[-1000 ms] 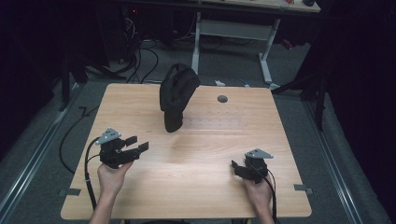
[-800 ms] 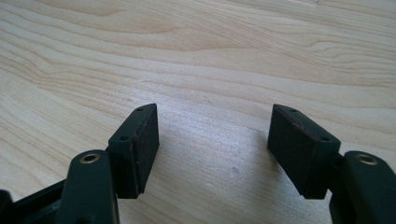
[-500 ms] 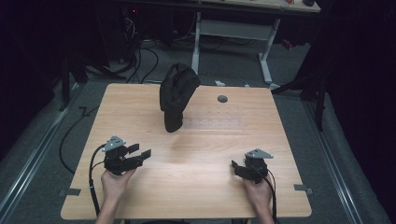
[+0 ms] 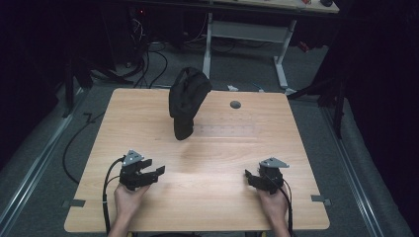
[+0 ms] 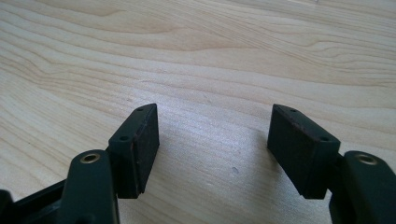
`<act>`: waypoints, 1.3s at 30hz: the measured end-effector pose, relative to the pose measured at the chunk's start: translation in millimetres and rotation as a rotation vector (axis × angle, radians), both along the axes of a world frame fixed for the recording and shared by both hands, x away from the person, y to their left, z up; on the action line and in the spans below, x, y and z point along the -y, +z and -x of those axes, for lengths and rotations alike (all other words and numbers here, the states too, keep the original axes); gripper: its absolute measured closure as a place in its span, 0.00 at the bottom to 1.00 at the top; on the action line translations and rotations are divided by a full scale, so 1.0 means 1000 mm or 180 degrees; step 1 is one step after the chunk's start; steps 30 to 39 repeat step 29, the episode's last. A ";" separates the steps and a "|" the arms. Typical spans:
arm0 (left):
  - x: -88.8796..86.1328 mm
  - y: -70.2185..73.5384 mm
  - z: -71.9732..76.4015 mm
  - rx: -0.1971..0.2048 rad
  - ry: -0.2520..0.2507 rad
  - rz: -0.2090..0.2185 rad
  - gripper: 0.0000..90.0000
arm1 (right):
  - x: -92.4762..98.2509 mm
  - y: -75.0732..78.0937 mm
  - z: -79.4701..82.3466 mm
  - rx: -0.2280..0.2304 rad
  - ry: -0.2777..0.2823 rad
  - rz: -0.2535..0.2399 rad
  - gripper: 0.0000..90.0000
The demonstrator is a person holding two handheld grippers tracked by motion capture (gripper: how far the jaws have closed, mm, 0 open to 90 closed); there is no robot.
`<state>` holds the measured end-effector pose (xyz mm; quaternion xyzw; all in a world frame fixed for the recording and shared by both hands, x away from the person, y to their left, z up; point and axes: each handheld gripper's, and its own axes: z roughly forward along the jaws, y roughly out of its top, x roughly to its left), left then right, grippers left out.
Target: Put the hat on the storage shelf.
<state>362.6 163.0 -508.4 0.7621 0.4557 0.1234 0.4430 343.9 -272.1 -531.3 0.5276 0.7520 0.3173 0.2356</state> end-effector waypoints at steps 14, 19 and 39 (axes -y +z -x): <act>0.019 -0.019 -0.005 0.0005 0.0035 -0.0399 0.39 | 0.000 0.000 0.000 0.0008 0.0012 0.0011 0.38; 0.026 -0.027 -0.005 0.0068 0.0053 -0.0631 0.35 | 0.000 0.000 0.000 0.0005 0.0011 0.0010 0.38; 0.030 -0.028 -0.004 0.0076 0.0062 -0.0700 0.31 | 0.000 0.000 0.000 0.0001 0.0024 0.0003 0.38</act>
